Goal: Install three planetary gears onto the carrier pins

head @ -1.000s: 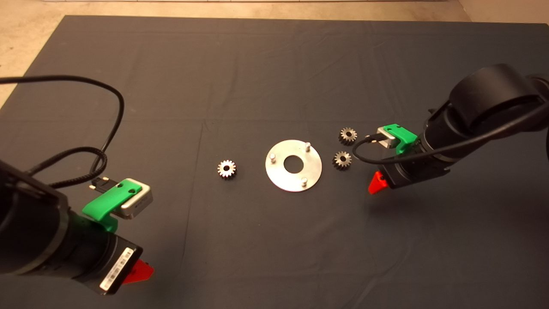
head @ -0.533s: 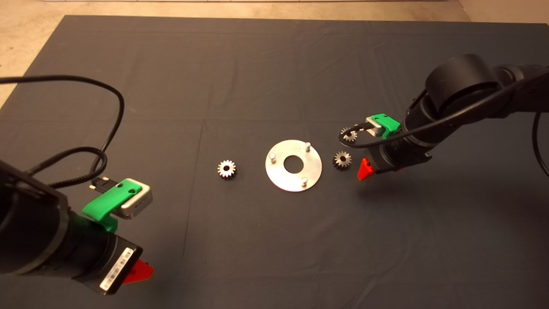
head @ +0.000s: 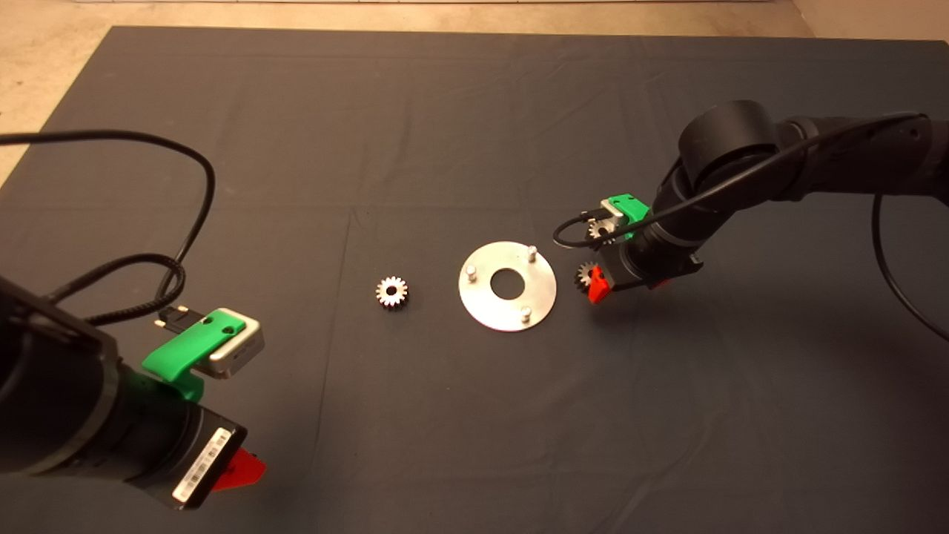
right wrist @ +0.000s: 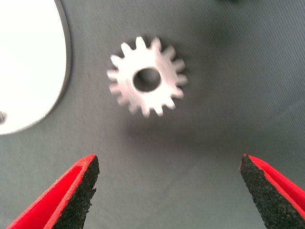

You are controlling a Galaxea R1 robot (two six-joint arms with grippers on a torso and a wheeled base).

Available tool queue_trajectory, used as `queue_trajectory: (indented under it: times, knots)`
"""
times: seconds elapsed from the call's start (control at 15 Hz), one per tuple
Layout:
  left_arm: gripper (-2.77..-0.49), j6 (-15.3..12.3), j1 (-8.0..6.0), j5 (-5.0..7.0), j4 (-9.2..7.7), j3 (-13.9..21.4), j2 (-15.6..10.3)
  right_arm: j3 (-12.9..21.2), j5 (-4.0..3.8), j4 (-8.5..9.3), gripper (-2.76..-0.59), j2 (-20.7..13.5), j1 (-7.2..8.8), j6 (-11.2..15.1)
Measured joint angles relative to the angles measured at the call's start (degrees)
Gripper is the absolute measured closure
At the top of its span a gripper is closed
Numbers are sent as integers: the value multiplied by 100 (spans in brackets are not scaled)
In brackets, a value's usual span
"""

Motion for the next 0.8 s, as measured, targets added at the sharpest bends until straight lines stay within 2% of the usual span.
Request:
queue_trajectory:
  times: [0.2,0.8]
  knots:
    - [-189,0,0,-2,0,0,1,-140,5,-34,-221,135,-66,-41]
    - [-189,0,0,-7,0,0,0,-363,5,-194,-221,254,-179,-148]
